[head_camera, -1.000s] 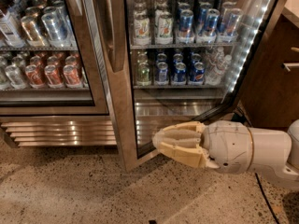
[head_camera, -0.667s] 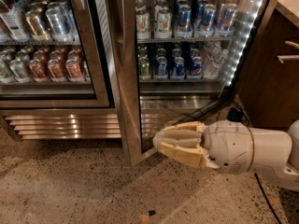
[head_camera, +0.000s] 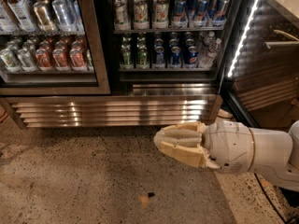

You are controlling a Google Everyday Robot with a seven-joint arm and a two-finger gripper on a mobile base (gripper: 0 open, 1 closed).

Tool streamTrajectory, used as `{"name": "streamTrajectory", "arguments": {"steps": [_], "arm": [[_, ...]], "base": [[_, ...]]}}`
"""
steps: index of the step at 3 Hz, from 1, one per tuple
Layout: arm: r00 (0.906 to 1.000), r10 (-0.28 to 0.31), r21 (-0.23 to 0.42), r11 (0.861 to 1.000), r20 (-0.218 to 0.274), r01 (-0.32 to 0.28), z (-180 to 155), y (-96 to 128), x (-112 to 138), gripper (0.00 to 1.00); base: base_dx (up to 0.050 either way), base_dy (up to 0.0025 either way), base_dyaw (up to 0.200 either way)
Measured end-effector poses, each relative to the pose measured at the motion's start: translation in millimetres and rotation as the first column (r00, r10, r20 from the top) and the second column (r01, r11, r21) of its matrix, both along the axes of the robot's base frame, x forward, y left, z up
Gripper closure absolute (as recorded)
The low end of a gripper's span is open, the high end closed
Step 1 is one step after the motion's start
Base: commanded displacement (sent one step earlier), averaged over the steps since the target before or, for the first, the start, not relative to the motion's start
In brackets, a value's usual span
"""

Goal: Open right fridge door

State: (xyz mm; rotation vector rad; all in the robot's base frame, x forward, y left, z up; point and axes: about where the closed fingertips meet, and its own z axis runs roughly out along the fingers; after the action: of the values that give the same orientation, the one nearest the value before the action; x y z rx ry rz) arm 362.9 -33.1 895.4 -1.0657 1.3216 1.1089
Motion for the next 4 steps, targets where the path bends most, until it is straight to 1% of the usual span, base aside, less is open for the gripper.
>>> {"name": "streamTrajectory", "arguments": {"steps": [1,2,4], "arm": [[1.0000,0.000,0.000,1.000,0.000,0.000,0.0,0.0,0.0,1.00],[1.0000,0.000,0.000,1.000,0.000,0.000,0.0,0.1,0.0,0.74],[1.0000,0.000,0.000,1.000,0.000,0.000,0.0,0.1,0.0,0.27]], "base": [[0.000,0.00000,0.000],[0.000,0.00000,0.000],[0.000,0.00000,0.000]]}}
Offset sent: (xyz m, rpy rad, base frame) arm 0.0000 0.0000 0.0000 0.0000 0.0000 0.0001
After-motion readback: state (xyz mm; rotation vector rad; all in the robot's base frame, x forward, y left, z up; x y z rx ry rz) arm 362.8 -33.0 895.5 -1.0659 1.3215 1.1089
